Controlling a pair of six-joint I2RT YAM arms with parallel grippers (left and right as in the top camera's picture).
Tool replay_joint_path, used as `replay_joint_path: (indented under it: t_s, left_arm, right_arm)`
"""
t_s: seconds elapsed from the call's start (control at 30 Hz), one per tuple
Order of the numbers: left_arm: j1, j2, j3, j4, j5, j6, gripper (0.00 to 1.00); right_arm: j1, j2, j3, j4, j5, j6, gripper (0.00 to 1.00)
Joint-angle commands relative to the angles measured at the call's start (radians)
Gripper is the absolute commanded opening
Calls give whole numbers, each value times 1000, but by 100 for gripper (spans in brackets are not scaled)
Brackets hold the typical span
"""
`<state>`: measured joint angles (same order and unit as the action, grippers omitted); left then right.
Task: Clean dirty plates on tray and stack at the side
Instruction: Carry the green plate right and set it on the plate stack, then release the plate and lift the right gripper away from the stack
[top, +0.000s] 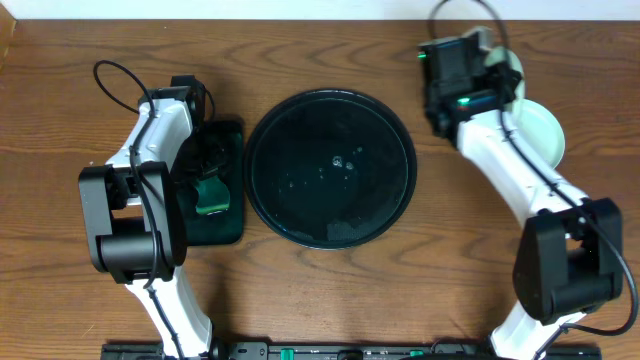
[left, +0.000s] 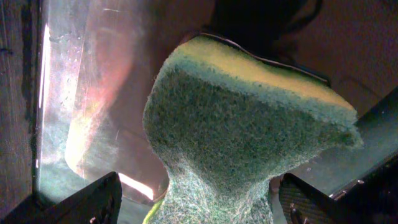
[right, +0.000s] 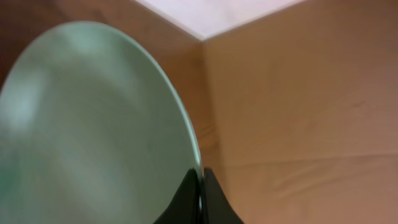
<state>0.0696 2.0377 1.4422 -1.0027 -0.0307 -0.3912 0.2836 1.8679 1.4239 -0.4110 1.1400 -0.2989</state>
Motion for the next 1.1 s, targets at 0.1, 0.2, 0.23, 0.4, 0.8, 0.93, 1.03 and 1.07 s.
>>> replay_joint_path:
  t_s: [0.1, 0.2, 0.23, 0.4, 0.8, 0.93, 1.03, 1.07]
  left_arm:
    - [5, -2, 2, -5, -15, 5, 81]
    - [5, -2, 2, -5, -15, 5, 81]
    - [5, -2, 2, -5, -15, 5, 81]
    - [5, -2, 2, -5, -15, 5, 81]
    - [5, -2, 2, -5, -15, 5, 81]
    - [5, -2, 2, -5, -15, 5, 81]
    - [5, -2, 2, -5, -15, 5, 81]
    - [5, -2, 2, -5, -15, 5, 81]
  right_arm:
    - [-229, -31, 2, -198, -495, 447, 1]
    - [-305, -31, 2, -234, -604, 550, 1]
    - [-336, -31, 2, -255, -639, 591, 1]
    - [-390, -31, 2, -281, -659, 610, 1]
    - [-488, -31, 0, -341, -679, 732, 1]
    - [-508, -31, 0, -348, -700, 730, 1]
    - [-507, -31, 0, -346, -732, 716, 2]
    - [-504, -31, 0, -345, -753, 708, 3]
